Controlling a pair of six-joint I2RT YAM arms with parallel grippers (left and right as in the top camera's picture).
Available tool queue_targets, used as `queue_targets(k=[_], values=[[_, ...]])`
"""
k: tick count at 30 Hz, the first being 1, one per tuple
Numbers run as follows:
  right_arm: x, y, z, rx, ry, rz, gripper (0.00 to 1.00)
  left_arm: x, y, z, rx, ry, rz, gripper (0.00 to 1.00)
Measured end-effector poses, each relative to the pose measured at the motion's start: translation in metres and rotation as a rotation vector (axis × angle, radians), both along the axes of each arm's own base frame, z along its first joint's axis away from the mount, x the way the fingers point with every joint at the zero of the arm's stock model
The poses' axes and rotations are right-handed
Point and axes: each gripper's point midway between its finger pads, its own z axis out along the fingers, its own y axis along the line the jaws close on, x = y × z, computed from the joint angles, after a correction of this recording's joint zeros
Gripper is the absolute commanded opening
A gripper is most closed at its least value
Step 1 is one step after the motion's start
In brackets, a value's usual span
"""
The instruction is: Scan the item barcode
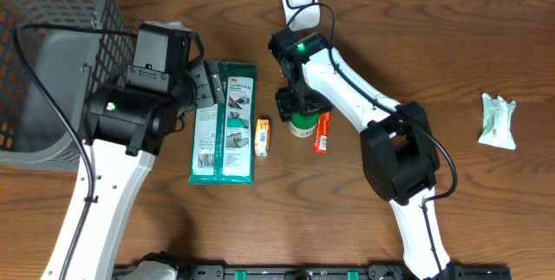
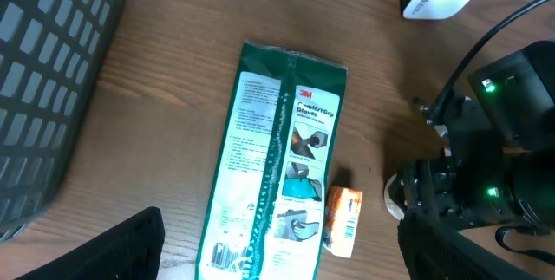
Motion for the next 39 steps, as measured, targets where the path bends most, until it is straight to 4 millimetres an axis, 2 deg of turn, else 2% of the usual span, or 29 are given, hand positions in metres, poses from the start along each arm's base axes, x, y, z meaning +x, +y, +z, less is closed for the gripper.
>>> queue_targets(k=[4,8,14,27,39], values=[[-0.007,-0.004,0.003,-0.017,0.028,0.012,0.91,0.000,0.000,0.000,0.000,0.000,0.000,0.87],[-0.012,-0.007,0.012,-0.032,0.052,0.006,0.94,0.000,0.000,0.000,0.000,0.000,0.000,0.86],[-0.012,-0.008,0.015,-0.038,0.056,-0.041,0.88,0.000,0.000,0.000,0.000,0.000,0.000,0.86],[-0.010,-0.006,0.005,-0.033,0.043,-0.087,0.74,0.000,0.000,0.000,0.000,0.000,0.000,0.86],[-0.011,-0.006,-0.001,-0.035,0.046,-0.154,0.66,0.000,0.000,0.000,0.000,0.000,0.000,0.86]])
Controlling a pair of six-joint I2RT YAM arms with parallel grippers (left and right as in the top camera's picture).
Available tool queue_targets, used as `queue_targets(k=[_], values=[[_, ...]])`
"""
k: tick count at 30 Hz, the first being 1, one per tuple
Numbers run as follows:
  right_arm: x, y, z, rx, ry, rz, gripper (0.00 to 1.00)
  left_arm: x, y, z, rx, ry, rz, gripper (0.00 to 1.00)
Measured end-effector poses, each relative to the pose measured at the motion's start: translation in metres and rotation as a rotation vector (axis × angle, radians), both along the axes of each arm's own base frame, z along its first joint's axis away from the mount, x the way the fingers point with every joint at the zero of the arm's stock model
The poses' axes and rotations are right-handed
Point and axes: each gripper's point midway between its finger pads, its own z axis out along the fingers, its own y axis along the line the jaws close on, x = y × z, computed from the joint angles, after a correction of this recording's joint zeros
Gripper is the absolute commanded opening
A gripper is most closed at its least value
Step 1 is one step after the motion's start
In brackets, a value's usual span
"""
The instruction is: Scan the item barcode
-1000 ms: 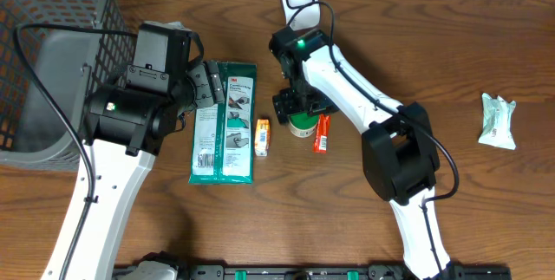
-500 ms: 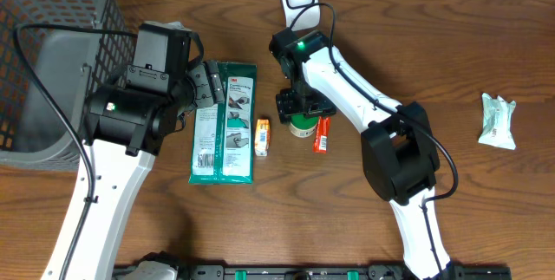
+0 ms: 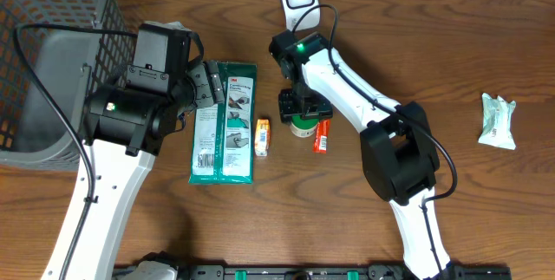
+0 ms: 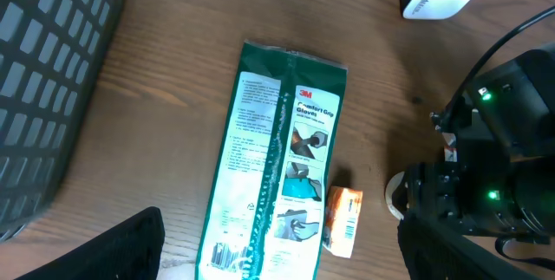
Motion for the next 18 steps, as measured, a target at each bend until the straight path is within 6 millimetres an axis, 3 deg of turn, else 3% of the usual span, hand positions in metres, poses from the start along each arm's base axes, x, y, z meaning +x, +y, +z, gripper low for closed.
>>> queue_targets(k=[18], values=[[0.0022,0.0013,-0.0076,0.011,-0.020,-0.011,0.64,0.0000,-0.0001,0.0000,0.000,0.000,0.000,0.86]])
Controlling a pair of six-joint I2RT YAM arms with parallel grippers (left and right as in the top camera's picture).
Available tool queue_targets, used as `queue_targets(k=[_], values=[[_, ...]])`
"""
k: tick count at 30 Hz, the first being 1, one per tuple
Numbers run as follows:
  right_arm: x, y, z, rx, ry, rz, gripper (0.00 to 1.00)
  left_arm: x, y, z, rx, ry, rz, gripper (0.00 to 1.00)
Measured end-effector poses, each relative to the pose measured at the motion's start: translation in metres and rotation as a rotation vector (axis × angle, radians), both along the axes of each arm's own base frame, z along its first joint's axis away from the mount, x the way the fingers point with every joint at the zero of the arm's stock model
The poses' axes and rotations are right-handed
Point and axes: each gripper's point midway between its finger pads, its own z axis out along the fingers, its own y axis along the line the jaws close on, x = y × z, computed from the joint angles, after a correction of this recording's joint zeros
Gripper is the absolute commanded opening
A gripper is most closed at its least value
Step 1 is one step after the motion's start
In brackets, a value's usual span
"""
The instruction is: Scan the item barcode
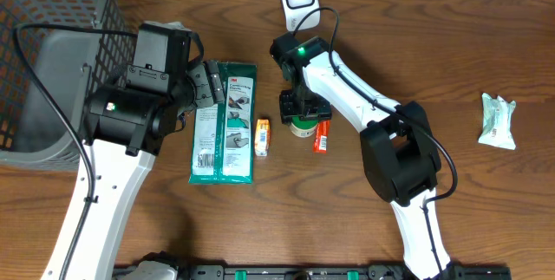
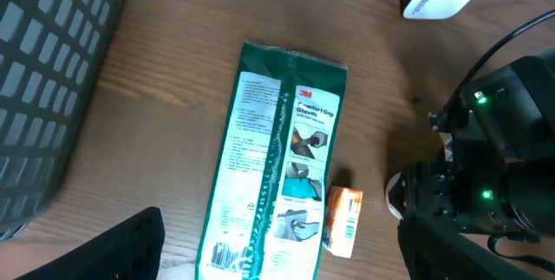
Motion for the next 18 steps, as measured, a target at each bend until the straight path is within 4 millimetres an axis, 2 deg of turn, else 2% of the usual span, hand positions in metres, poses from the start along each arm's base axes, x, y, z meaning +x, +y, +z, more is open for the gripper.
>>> queue_targets(k=[18], values=[[-0.0004,0.0000,-0.0002,-0.001,0.001,-0.003,0.64,0.0000,0.0001,0.0000,0.000,0.000,0.000,0.86]])
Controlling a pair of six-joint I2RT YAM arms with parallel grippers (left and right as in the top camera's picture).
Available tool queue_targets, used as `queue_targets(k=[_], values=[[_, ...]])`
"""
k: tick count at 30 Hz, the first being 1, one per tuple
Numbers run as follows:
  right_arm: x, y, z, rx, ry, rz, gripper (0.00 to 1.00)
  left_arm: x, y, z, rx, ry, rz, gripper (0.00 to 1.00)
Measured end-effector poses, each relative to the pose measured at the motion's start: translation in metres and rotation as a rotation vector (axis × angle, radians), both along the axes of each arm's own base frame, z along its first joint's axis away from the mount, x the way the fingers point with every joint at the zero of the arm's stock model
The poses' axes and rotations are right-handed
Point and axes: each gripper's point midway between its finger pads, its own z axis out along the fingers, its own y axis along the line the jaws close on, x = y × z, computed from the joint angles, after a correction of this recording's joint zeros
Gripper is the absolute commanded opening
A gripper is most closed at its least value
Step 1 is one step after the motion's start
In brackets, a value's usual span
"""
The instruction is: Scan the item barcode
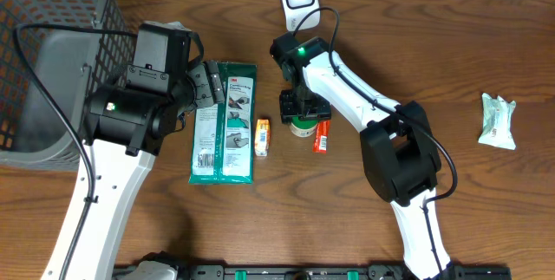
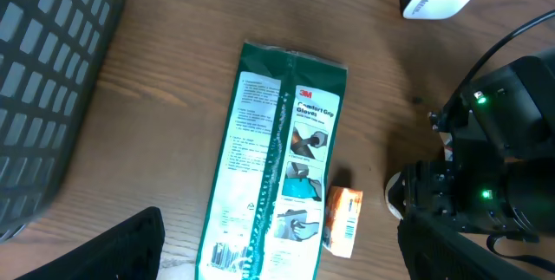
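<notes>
A green 3M glove pack (image 1: 223, 124) lies flat on the wooden table, barcode end toward the front (image 2: 277, 167). To the right of the pack sits a small orange box (image 1: 262, 137). My left gripper (image 2: 277, 254) hangs open above the pack, touching nothing. The white scanner stands at the back. My right gripper (image 1: 299, 111) points down onto a round green-and-white item (image 1: 303, 126) next to a red packet (image 1: 322, 133). Its jaws are hidden by the wrist.
A black wire basket (image 1: 52, 55) with a grey liner fills the back left corner. A pale green-and-white packet (image 1: 497, 121) lies far right. The scanner's cable runs along the right arm.
The left gripper stayed open over the glove pack throughout. At the oldest moment the right gripper was down over the round item. By 1.2 s ago its wrist had shifted slightly toward the front, and the round item and red packet sat a little differently. It has held there.
</notes>
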Motion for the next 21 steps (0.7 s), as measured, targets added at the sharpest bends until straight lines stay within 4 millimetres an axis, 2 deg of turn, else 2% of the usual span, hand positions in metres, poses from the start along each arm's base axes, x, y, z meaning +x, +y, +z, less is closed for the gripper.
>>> queue_targets(k=[7,15,21], values=[[0.0002,-0.0001,0.0000,-0.001,-0.001,0.000,0.62,0.0000,0.0000,0.0000,0.000,0.000,0.000,0.86],[0.0003,-0.0004,-0.0001,-0.003,-0.002,0.000,0.68,0.0000,0.0000,0.0000,0.000,0.000,0.000,0.86],[-0.0011,-0.0018,-0.0016,-0.010,0.002,0.001,0.68,0.0000,0.0000,0.0000,0.000,0.000,0.000,0.86]])
